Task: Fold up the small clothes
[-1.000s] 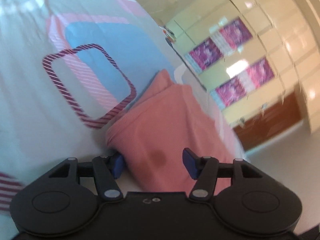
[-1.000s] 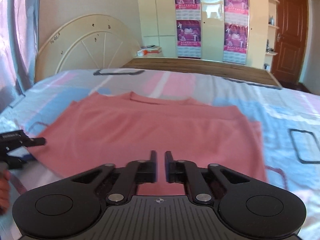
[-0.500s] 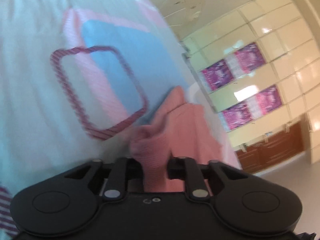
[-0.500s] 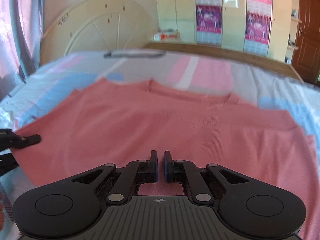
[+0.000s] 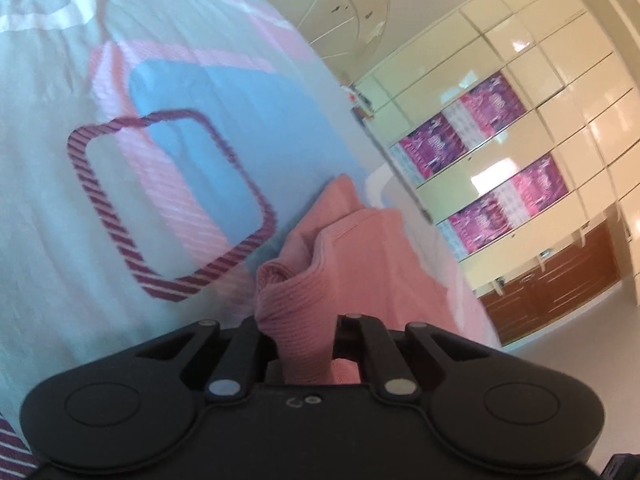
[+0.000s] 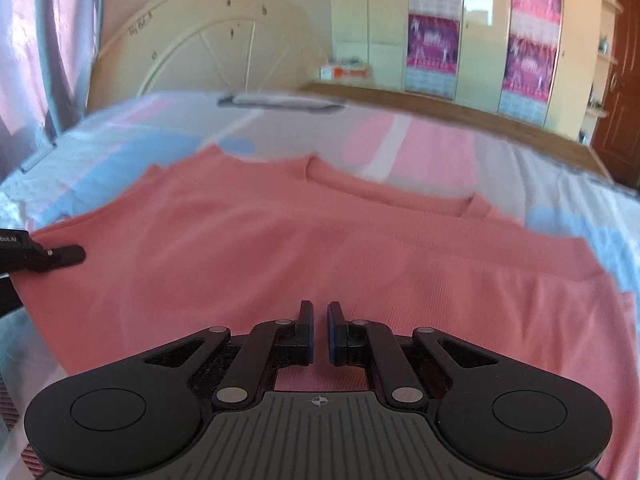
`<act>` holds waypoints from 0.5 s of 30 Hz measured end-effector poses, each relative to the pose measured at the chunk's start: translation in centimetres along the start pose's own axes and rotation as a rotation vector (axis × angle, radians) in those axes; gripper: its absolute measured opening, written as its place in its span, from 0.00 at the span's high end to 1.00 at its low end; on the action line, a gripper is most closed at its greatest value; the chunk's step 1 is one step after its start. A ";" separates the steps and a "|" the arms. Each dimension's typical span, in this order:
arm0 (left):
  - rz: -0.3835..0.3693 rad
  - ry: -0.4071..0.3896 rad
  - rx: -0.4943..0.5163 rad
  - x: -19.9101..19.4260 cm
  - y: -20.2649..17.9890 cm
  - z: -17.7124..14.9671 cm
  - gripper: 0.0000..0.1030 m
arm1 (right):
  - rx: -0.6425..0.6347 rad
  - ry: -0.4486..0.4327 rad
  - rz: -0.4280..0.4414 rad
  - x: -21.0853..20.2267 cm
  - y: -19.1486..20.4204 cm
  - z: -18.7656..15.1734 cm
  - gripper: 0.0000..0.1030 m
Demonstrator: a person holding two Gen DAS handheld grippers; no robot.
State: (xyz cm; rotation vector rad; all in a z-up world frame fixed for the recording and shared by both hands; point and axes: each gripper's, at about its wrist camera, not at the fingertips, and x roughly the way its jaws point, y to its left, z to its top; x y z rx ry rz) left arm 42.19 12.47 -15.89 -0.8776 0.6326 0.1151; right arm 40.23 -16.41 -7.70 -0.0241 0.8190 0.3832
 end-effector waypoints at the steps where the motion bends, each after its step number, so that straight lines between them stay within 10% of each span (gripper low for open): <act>1: -0.002 0.006 -0.015 0.2 0.3 0.0 0.93 | -0.010 0.004 -0.009 0.5 0.0 -0.2 0.94; 15: -0.043 0.000 0.034 -1.0 -1.0 0.9 0.93 | 0.046 -0.006 -0.007 0.3 -0.7 -0.2 0.94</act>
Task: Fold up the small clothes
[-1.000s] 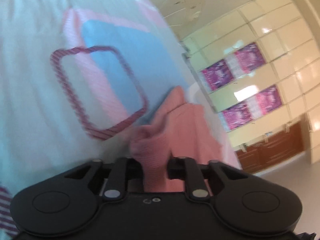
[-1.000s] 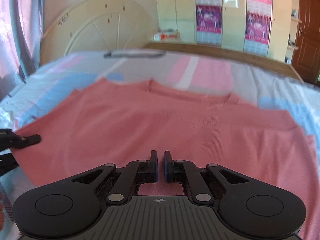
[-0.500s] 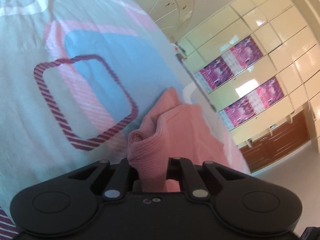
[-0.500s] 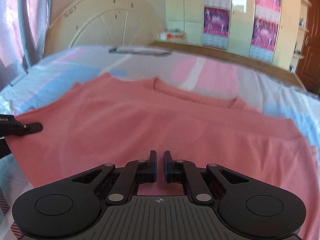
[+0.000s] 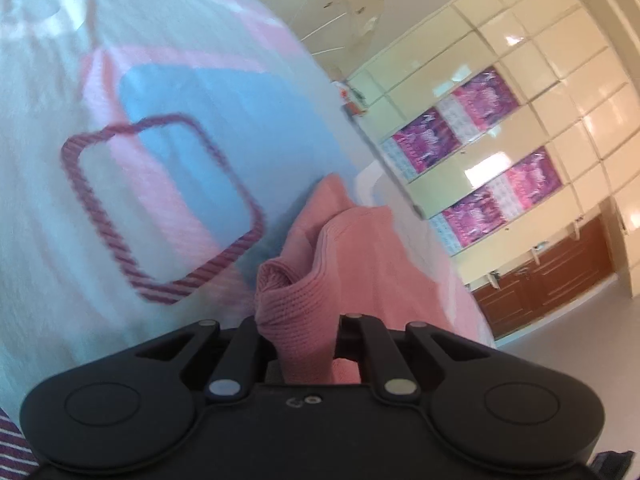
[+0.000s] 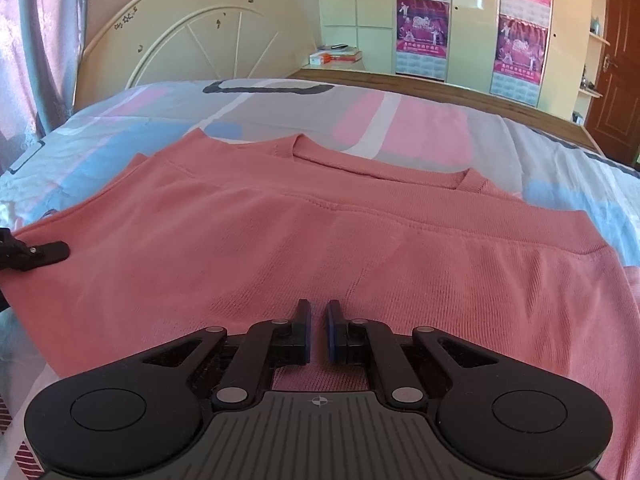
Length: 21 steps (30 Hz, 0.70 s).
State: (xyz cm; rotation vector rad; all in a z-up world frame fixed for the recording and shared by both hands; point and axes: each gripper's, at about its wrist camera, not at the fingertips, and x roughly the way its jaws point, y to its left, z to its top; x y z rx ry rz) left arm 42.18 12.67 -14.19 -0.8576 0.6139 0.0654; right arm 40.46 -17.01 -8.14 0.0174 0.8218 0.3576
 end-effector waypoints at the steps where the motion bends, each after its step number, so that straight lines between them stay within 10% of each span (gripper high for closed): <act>1: -0.017 -0.006 0.020 -0.3 -0.6 0.1 0.93 | 0.005 -0.001 0.000 0.0 0.0 0.0 0.94; 10: -0.198 0.042 0.319 -1.6 -12.4 -0.6 0.93 | 0.361 -0.181 0.028 -6.3 -6.2 -1.3 0.94; 19: -0.388 0.247 0.649 2.3 -26.8 -14.4 0.92 | 0.609 -0.353 -0.163 -17.3 -16.8 -5.8 0.94; 21: -0.373 0.380 0.698 4.9 -28.3 -18.8 0.69 | 0.641 -0.355 -0.171 -19.1 -18.5 -6.9 0.93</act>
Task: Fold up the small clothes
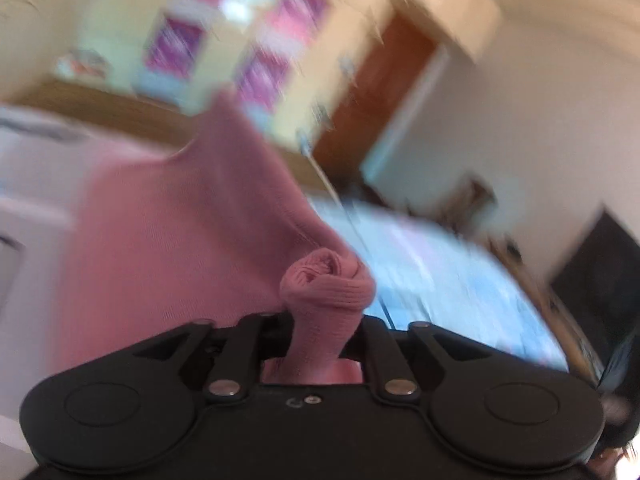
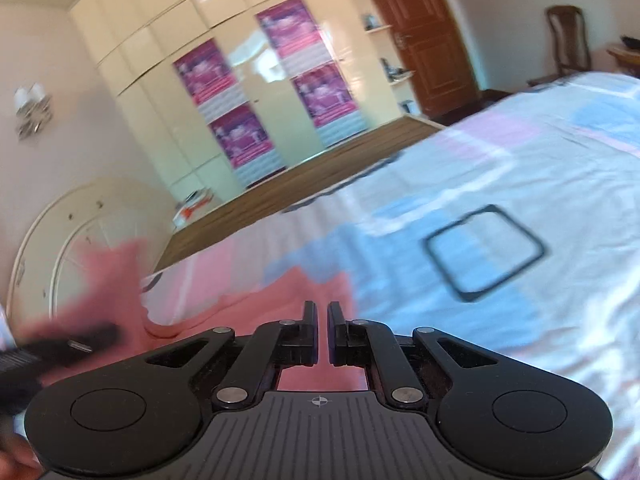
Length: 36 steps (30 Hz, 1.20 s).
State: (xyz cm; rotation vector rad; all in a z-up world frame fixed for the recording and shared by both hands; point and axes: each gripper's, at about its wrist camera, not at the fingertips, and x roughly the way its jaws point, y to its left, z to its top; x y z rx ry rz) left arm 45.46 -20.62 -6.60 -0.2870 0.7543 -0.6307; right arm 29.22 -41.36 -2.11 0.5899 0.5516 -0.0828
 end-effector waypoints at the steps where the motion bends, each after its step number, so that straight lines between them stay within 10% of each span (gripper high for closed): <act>1: 0.005 0.086 0.000 2.0 -0.8 -0.8 0.61 | 0.010 0.003 0.006 -0.6 -1.0 0.3 0.91; 3: 0.032 0.138 0.003 2.6 -2.0 -2.4 0.54 | 0.033 0.018 -0.007 -1.0 -2.3 0.5 0.39; 5: -0.012 0.066 0.028 0.4 -1.8 -2.8 0.47 | 0.031 -0.001 0.006 -1.8 -2.8 0.7 0.33; 9: 0.116 -0.063 0.041 -3.5 2.3 -1.1 0.40 | 0.002 0.036 0.100 -1.8 -2.4 -0.1 0.42; 15: 0.264 -0.048 -0.090 -4.1 9.8 0.3 0.41 | -0.110 0.158 0.156 2.1 0.8 -1.7 0.47; 28: 0.284 0.026 -0.093 -3.5 12.3 -0.2 0.37 | -0.101 0.390 0.252 10.7 -0.4 -2.3 0.47; 34: 0.275 0.092 -0.080 -2.4 13.4 -0.1 0.34 | -0.105 0.422 0.277 11.5 0.4 -2.6 0.69; 36: 0.269 0.095 -0.073 -2.3 13.3 0.0 0.40 | -0.150 0.419 0.254 11.3 1.1 -2.7 0.91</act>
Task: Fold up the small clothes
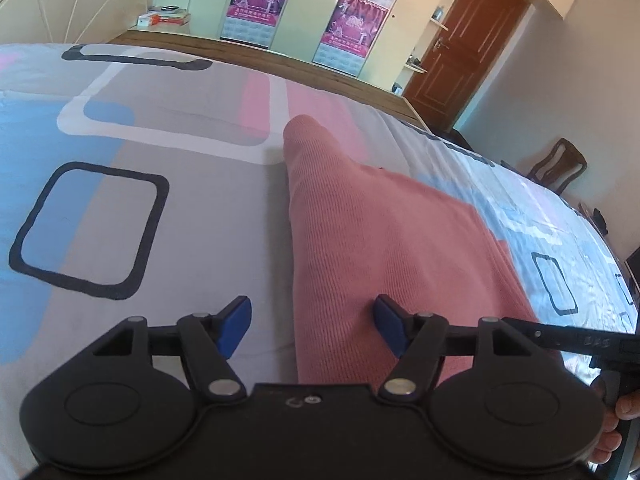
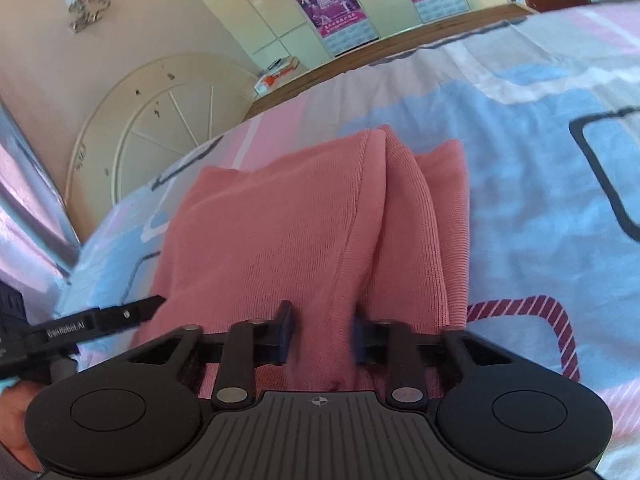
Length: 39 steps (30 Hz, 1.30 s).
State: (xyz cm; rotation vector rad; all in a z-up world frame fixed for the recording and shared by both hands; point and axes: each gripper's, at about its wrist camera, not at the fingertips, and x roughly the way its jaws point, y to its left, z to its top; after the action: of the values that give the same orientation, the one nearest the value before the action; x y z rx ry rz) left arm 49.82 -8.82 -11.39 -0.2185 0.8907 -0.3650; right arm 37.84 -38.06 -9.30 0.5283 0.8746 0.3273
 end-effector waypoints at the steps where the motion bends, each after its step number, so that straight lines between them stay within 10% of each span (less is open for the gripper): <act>1: -0.009 -0.005 0.007 -0.2 -0.2 0.1 0.43 | -0.033 -0.006 -0.022 -0.1 0.6 0.0 0.92; 7: -0.036 -0.008 0.143 -1.1 -3.5 0.5 0.46 | -0.060 -0.162 -0.058 -5.8 1.5 -0.7 0.93; 17: 0.016 0.029 0.211 -0.1 -4.5 0.7 0.46 | -0.029 -0.071 -0.124 -3.8 -0.9 -2.6 0.92; 20: 0.019 -0.025 0.182 -0.7 -3.3 2.3 0.46 | -0.047 -0.135 -0.145 -5.0 -0.9 -1.7 0.57; 27: 0.021 0.004 0.116 2.3 -2.0 5.4 0.46 | 0.053 -0.181 -0.087 -2.6 -4.2 3.3 0.58; 31: 0.012 0.019 0.086 3.5 -1.7 5.3 0.45 | 0.037 -0.130 -0.103 -0.1 -4.9 5.0 0.66; 35: -0.008 0.023 0.064 4.1 -1.4 5.1 0.48 | -0.003 -0.145 -0.088 0.2 -5.0 5.0 0.96; 39: -0.007 0.013 0.145 4.5 -3.1 5.1 0.55 | -0.079 -0.252 -0.129 -2.5 -3.7 3.5 0.96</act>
State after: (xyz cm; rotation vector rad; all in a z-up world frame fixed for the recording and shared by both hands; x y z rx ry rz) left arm 55.71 -13.27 -10.42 -0.0852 0.8725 -0.4360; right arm 39.33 -43.36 -7.99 0.4267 0.6452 0.1722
